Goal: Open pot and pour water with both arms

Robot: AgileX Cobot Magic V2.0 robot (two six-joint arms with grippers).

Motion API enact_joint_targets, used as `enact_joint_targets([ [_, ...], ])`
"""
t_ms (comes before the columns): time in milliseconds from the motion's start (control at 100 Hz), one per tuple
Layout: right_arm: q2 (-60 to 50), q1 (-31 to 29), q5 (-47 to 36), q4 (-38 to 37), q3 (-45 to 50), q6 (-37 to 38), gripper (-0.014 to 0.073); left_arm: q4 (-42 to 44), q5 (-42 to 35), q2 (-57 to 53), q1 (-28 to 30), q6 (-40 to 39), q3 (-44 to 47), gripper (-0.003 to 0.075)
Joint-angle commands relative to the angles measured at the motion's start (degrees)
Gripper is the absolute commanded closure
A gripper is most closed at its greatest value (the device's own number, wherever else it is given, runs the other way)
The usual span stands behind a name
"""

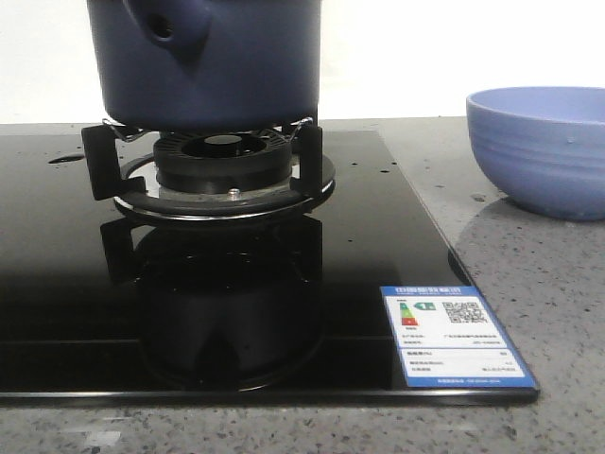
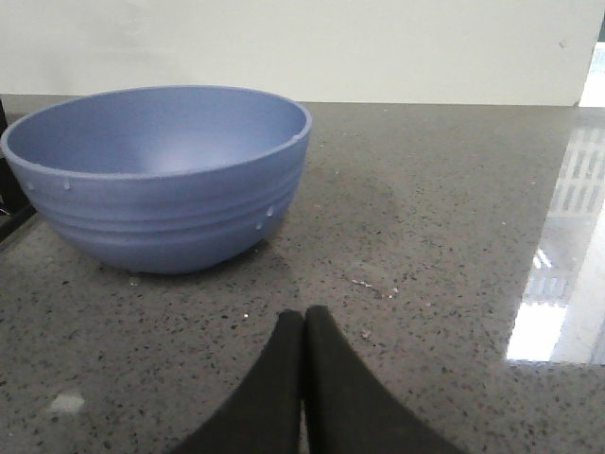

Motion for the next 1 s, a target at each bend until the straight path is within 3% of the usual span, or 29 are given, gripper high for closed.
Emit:
enact_joint_targets([
  [0,-1.01,0.0,-4.31,-0.67,1.45,-0.04,0.0655,-0.56,-4.58,-1.62,0.08,-0.57,1.98,0.0741],
  [730,-1.01,0.0,-6.39,1.84,1.45,0.06,0.0655,-0.6,-5.82,-1.62,0.08,-0.57,1.98,0.0741],
  [990,-1.01,0.0,-7.13,6.95,1.45,0.06,0.0655,-11.66,-5.91,-1.62,0.08,-0.57,1.98,0.0741],
])
